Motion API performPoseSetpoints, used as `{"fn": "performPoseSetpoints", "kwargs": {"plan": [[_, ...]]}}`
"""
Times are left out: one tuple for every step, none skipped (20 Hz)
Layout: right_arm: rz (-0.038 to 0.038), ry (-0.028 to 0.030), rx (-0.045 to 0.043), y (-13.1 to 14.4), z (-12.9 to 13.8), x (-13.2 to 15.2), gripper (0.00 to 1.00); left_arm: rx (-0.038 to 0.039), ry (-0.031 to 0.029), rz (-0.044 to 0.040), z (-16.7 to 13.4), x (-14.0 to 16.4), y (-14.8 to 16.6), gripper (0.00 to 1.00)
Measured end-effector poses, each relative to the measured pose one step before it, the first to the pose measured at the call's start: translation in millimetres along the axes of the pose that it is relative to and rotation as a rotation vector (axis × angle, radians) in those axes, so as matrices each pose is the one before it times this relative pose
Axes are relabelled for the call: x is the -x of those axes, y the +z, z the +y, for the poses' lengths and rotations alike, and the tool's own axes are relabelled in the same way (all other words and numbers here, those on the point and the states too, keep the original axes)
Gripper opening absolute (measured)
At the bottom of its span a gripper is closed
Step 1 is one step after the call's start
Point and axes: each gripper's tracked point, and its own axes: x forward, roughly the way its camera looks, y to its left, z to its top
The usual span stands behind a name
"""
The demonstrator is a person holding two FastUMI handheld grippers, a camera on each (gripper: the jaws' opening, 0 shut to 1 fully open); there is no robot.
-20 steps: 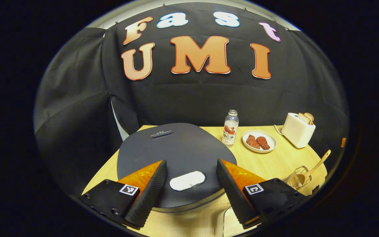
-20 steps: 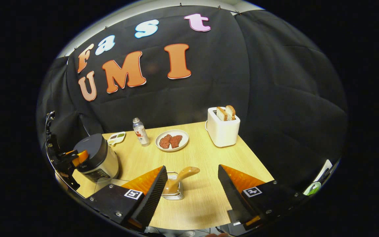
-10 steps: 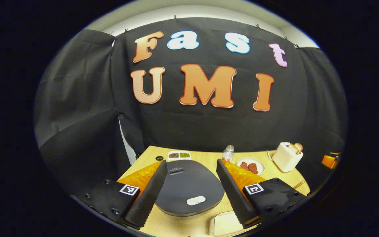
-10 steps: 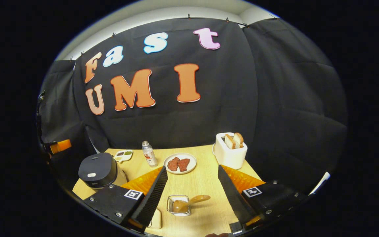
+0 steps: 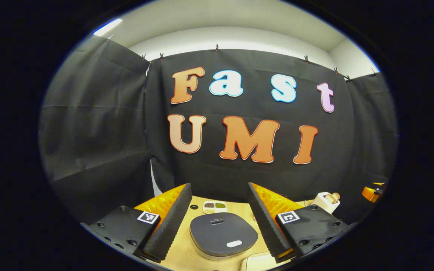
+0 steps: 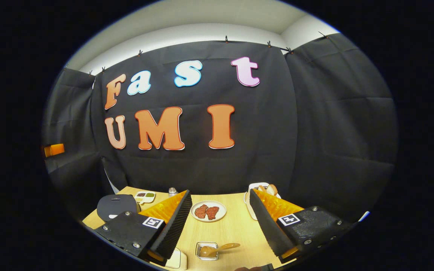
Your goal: Close the left gripper, press the button to open the rice cooker; take a wooden spoon from the chopstick holder with the right hand, scoop a spoonful of rice and pour it into the rice cooker, then put the wooden spoon back into the chopstick holder.
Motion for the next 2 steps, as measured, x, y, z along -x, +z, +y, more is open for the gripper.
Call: {"fn": "performPoseSetpoints", "kwargs": {"plan": [[-0.00693,0.00119,0.00262,2.68,0.88,1.16,0.95,0.01156,0.00404,-0.00430,3.96,1.35,1.33,0.96],[-0.00414,-0.00105,-0.00068,0.53,-0.90,1.48,0.95,0.00691,0.00374,0.00123,4.16,0.98,-0.38,0.96]]}}
